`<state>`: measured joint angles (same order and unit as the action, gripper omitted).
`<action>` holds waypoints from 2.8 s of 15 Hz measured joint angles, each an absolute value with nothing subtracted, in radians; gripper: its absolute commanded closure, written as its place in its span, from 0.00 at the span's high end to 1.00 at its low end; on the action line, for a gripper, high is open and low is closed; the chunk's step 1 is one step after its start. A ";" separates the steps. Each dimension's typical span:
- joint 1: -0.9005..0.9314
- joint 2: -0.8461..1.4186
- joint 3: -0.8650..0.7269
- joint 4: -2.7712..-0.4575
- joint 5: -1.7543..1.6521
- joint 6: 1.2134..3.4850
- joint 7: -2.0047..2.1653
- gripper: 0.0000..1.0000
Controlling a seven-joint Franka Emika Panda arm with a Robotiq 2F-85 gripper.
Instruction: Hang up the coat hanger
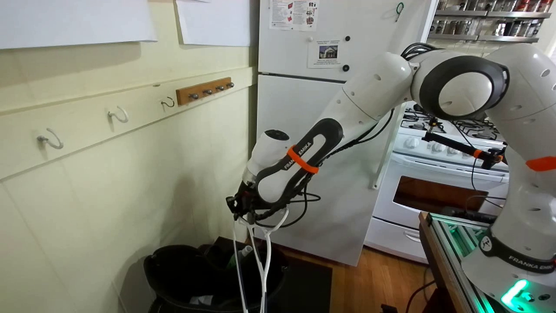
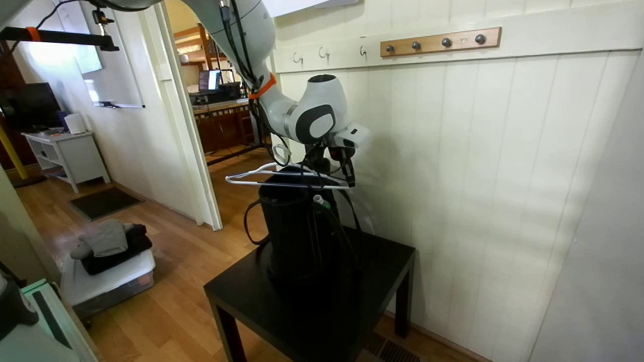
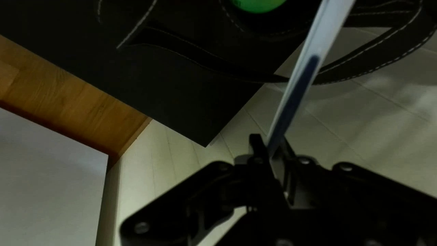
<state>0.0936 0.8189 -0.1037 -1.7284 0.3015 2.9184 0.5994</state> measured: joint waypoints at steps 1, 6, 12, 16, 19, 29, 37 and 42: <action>0.095 0.810 -0.105 -1.730 0.299 2.918 0.589 0.03; 0.121 0.768 -0.126 -1.746 0.288 2.918 0.552 0.03; 0.141 0.723 -0.130 -1.778 0.281 2.918 0.510 0.03; 0.158 0.697 -0.144 -1.802 0.262 2.919 0.507 0.03; 0.163 0.695 -0.141 -1.816 0.262 2.925 0.507 0.03; 0.163 0.697 -0.110 -1.874 0.263 2.965 0.506 0.58; 0.156 0.696 -0.084 -1.891 0.265 2.965 0.501 1.00; 0.130 0.660 -0.041 -1.895 0.273 2.964 0.477 1.00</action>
